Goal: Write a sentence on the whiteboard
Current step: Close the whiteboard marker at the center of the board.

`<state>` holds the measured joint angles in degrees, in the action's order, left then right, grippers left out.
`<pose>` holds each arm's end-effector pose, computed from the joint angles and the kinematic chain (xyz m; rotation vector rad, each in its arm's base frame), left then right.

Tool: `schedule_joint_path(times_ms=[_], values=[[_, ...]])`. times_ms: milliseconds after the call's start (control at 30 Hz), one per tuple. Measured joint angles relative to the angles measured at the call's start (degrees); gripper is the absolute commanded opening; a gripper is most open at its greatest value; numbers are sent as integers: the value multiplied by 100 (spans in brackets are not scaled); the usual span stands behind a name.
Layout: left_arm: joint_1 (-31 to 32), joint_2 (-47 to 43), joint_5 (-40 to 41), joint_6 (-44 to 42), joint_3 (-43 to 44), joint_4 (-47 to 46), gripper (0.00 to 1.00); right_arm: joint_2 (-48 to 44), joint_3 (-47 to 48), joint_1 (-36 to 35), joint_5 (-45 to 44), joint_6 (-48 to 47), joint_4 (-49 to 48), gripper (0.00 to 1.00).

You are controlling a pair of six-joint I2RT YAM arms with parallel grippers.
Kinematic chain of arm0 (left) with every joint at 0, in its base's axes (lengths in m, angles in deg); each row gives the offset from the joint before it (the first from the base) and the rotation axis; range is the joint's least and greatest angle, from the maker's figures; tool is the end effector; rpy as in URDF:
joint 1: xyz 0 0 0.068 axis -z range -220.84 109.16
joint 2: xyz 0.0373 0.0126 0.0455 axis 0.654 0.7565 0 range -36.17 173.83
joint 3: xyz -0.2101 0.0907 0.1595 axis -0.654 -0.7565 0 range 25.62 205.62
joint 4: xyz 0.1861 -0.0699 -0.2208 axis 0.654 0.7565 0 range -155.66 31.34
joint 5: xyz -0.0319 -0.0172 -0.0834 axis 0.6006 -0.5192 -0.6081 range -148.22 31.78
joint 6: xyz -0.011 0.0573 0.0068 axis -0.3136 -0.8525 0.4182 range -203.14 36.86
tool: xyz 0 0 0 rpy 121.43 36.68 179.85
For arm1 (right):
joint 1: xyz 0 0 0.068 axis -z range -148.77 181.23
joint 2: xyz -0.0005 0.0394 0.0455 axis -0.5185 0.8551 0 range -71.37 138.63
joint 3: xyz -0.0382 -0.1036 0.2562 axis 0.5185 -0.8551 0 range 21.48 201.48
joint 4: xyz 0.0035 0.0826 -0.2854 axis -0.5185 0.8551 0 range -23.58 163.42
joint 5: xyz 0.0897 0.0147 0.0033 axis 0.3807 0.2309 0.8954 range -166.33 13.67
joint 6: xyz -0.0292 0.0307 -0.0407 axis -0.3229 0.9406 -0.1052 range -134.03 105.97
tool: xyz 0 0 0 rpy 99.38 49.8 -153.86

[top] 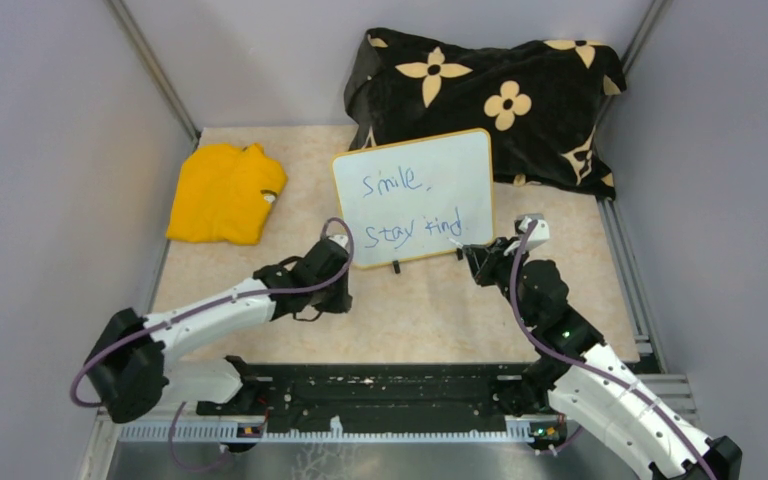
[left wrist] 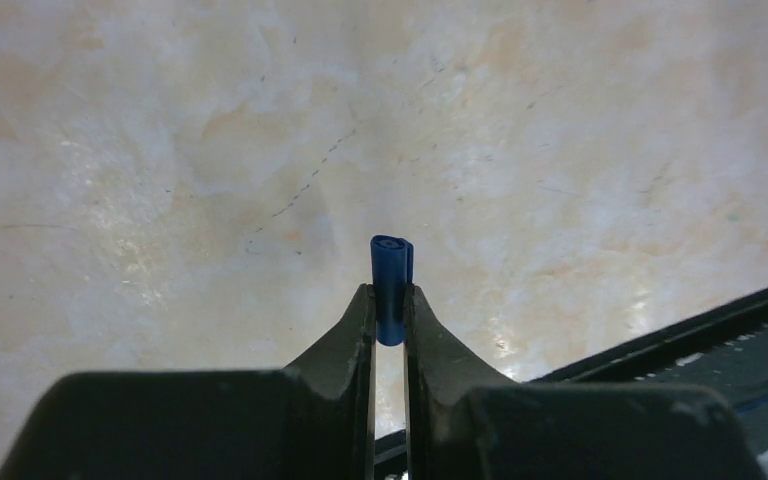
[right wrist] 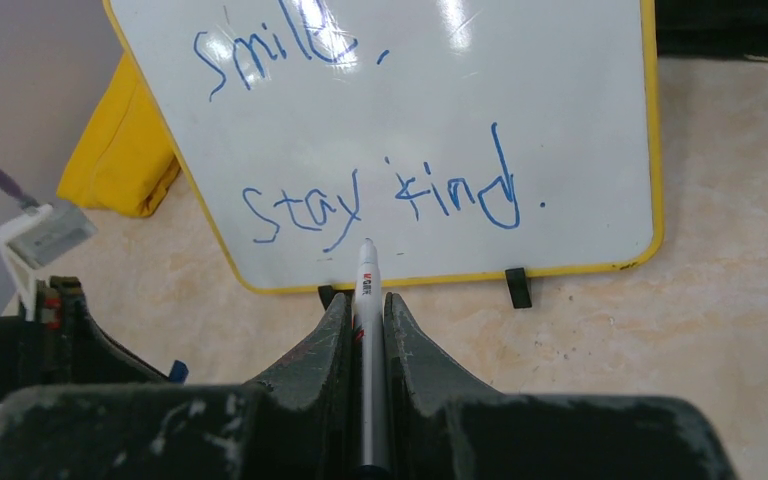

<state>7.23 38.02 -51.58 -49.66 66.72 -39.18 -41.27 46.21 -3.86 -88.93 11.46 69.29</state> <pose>0.1873 -0.2011 0.1692 0.2945 2.6273 -0.3537 0.1588 0.1003 0.2658 0.0200 1.7476 0.5937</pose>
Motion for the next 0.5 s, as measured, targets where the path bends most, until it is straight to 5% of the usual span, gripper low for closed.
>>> schedule_joint_path(times_ms=[500], values=[[-136, -2470, 275, -136, -306, -2229, 0, 44, 33, 0, 0, 2, 59, 0]])
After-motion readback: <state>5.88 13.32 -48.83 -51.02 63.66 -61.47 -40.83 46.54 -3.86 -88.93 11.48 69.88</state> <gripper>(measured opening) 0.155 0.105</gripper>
